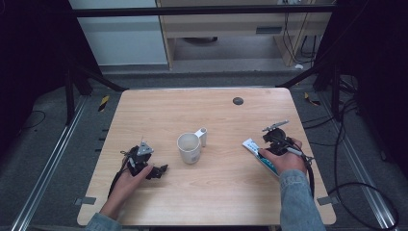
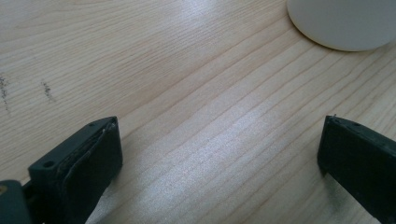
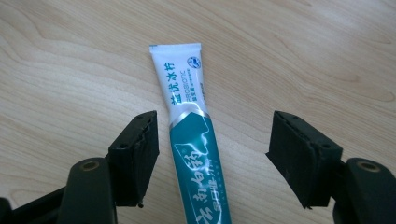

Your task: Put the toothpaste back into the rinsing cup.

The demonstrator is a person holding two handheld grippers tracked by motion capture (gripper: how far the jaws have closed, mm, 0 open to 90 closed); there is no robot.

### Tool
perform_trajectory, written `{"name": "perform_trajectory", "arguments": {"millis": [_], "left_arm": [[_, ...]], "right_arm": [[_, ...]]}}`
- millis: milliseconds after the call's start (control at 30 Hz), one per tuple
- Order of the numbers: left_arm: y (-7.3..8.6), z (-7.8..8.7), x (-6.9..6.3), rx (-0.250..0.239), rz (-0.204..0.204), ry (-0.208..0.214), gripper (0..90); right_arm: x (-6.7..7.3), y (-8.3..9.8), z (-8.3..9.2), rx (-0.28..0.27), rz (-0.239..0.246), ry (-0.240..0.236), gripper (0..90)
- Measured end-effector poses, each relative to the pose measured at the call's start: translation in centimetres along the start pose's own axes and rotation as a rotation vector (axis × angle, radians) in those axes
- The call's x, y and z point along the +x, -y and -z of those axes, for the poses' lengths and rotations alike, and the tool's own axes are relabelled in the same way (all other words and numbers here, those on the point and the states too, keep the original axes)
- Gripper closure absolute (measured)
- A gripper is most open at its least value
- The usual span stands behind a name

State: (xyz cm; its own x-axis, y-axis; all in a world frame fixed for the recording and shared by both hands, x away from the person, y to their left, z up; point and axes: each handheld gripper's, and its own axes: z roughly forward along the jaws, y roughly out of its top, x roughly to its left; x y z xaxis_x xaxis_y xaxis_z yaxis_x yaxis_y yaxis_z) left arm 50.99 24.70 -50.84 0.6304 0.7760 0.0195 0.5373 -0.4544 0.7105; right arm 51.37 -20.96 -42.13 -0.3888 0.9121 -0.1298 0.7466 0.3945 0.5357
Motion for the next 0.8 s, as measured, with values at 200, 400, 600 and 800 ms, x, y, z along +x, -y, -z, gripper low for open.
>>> {"name": "perform_trajectory", "arguments": {"millis": [200, 400, 600, 800], "left_arm": [[0.0, 0.0, 0.0, 0.000, 0.000, 0.000, 0.0], [0.0, 0.0, 0.0, 0.000, 0.000, 0.001, 0.0], [0.0, 0.0, 0.0, 0.000, 0.000, 0.001, 0.0], [0.0, 0.0, 0.0, 0.001, 0.000, -0.001, 0.0]], "right_arm": [[-0.9, -0.2, -0.8, 0.053, 0.009, 0.001, 32.6], [-1.7, 0.1, -1.7, 0.097, -0.008, -0.005, 33.4], [-2.0, 0.3, -2.1, 0.116, -0.017, -0.015, 34.5], [-1.8, 0.2, -2.4, 0.128, -0.008, -0.034, 38.3]]}}
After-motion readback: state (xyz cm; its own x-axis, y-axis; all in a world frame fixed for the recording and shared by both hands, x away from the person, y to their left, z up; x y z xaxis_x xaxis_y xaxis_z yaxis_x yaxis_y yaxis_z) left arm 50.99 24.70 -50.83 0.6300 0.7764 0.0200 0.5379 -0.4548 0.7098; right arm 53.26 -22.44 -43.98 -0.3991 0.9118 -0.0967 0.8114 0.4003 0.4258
